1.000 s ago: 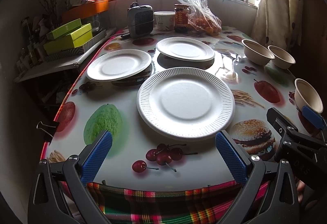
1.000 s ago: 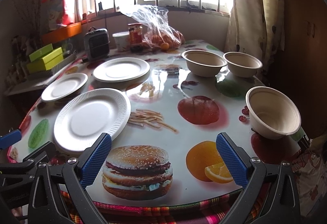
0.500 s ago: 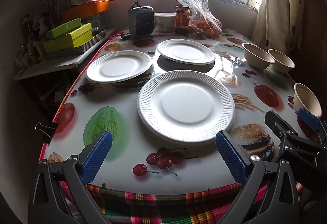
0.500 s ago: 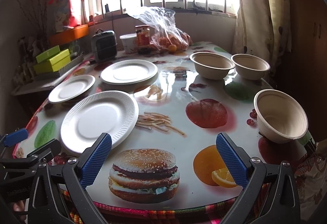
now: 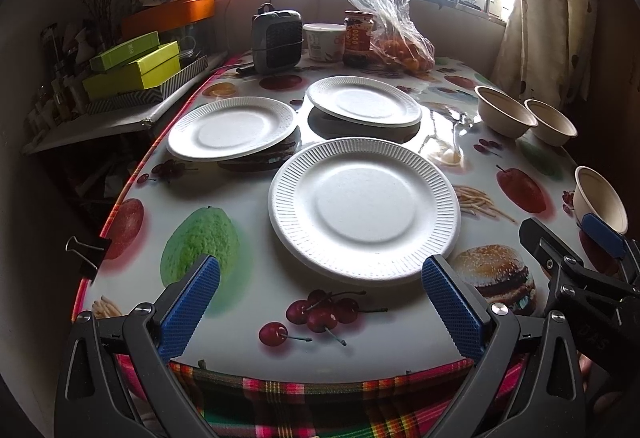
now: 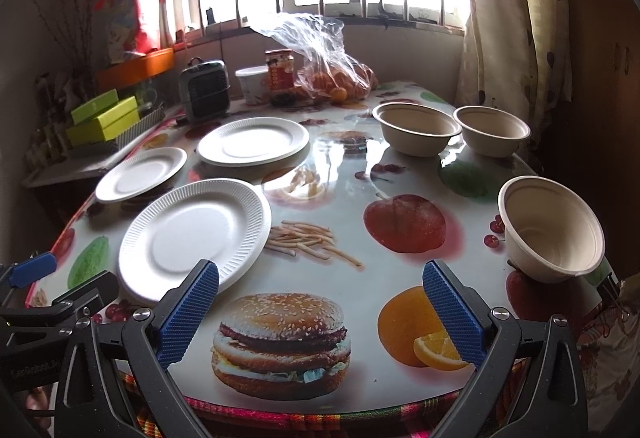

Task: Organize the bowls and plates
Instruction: 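Move both grippers toward the white paper plates on the table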

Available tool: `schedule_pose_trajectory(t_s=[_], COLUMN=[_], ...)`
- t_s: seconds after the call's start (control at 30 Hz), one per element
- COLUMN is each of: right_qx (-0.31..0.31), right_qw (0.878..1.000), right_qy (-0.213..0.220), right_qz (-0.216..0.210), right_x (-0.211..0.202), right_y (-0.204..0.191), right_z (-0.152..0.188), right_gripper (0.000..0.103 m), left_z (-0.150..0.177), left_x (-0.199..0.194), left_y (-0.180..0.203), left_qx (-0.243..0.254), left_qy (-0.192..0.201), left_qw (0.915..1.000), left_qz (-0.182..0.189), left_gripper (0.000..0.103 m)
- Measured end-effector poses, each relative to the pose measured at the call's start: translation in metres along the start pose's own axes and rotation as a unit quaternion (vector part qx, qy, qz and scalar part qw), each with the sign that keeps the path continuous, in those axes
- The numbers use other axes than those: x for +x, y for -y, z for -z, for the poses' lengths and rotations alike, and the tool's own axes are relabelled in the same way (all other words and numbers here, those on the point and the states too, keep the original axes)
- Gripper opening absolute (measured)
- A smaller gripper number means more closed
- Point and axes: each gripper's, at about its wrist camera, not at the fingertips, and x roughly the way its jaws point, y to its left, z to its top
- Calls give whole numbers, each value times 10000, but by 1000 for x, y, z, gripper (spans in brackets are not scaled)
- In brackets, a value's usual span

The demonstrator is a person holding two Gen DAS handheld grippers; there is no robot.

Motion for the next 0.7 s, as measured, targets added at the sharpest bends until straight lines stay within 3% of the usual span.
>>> schedule_pose_trajectory(t_s=[0.7], right_qx=[-48], right_qw=[10000], right_qy=[44], right_qz=[-62], right_x=[2], right_y=[-2], right_z=[-1], right_gripper=[103], left_z=[-1], left_x=[0], left_y=[-2], left_qx=[-22], left_qy=[7], left_qw=[10000], left_qz=[0], left_gripper=[102])
